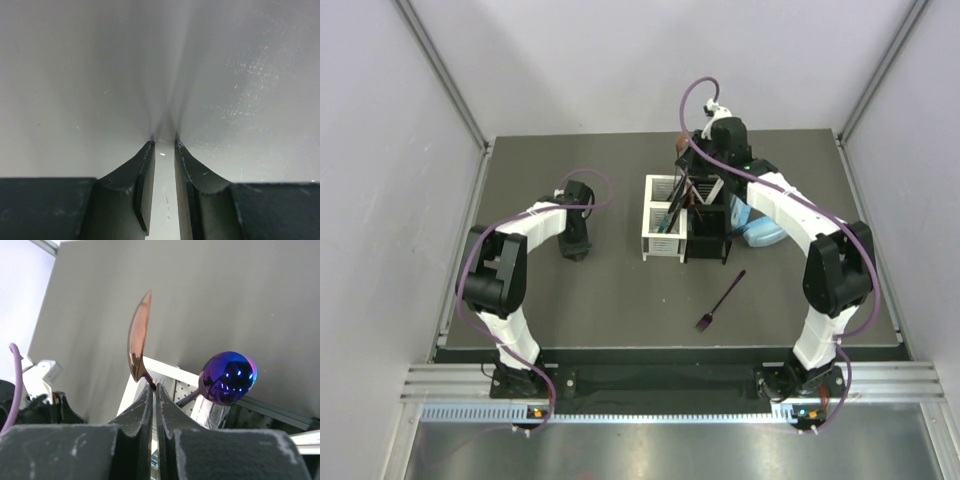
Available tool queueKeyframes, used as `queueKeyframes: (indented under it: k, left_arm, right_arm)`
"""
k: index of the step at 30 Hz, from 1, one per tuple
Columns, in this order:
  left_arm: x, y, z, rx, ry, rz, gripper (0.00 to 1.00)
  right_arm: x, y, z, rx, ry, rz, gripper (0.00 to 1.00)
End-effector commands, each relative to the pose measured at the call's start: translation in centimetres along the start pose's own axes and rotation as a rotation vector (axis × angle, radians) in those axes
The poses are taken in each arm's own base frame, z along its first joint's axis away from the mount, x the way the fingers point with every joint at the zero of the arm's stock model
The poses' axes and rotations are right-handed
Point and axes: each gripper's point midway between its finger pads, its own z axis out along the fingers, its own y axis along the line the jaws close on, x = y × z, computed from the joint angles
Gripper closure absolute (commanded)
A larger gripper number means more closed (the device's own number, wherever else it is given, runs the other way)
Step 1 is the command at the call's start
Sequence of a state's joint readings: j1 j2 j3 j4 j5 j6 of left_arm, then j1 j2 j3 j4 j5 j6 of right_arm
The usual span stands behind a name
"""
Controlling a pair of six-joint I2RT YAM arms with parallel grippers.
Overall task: Sort the eating utensils into containers
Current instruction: Place the spoon in the container.
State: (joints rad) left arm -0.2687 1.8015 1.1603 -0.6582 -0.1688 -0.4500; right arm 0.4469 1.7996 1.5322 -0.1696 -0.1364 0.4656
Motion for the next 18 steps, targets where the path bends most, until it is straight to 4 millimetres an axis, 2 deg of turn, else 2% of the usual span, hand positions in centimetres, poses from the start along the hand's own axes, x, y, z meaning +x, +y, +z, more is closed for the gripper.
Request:
queueKeyframes:
  k: [1,6,13,18]
  left_arm:
    - [-1.0,-0.3,-0.6,0.02,-0.03,-0.009,0.72]
    - [-1.1,-0.4,-0.5,0.019,-0.029,-0.008,0.72]
    - [-0.9,-0.3,-0.3,0.015,-0.021,-0.005,0.72]
    - [-1.0,-0.4,-0.1,0.015,-0.016,-0.009,0.73]
  right_arm:
    - [0.5,2.4,-0.6,-0.082,0.006,0.068,1.0]
    - [2.1,1.8,-0.5,-0.078,0.033,0.087,1.0]
    - [4.4,0.4,-1.5,-0.029,0.111,0.042,1.0]
    - [4.9,0.1,-2.1,-0.008,0.15,0.023,1.0]
